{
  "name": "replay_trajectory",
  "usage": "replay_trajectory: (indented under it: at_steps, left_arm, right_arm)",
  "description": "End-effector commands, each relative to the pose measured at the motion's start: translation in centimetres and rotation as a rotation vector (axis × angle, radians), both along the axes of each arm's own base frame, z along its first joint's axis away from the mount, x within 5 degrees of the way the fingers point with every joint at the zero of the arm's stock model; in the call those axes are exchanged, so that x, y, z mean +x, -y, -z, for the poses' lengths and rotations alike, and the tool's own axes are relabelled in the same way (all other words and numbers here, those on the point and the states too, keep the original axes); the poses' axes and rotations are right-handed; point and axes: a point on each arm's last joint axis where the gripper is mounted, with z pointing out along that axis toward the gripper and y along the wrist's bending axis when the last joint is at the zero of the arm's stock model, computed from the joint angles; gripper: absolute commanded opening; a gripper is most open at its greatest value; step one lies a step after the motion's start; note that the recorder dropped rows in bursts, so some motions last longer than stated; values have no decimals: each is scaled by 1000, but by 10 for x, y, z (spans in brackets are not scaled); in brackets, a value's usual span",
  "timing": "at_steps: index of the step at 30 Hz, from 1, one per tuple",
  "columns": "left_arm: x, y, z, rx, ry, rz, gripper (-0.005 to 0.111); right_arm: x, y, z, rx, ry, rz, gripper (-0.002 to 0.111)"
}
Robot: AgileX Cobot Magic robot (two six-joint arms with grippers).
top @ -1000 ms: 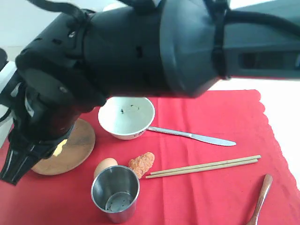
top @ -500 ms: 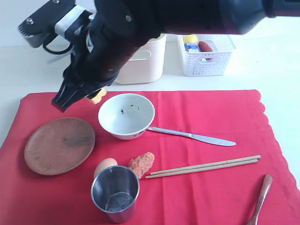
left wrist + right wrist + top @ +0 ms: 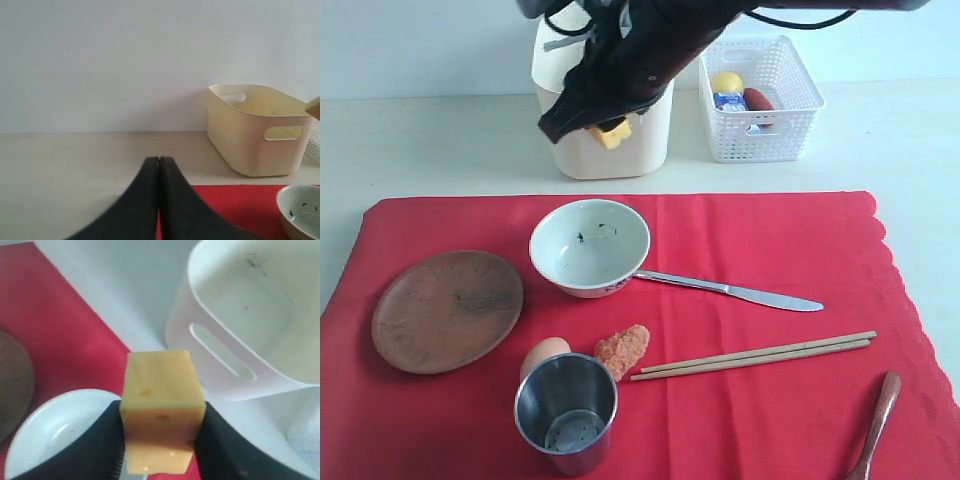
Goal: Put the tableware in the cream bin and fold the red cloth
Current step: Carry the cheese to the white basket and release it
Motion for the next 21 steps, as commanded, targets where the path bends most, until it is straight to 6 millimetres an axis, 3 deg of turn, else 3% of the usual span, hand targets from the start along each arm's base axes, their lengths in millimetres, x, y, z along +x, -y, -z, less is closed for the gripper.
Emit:
replay_trajectory:
  at_steps: [1,12,21]
  left_arm:
    - [0,0,1,-4,-1,6,2]
    - [0,0,1,-4,-1,6,2]
    - [0,0,1,-4,-1,6,2]
  right_arm:
    - [22,26,-10,30,51,73,0]
    - [71,95,-11,82,135,258,0]
    - [106,131,12,121,207,345,0]
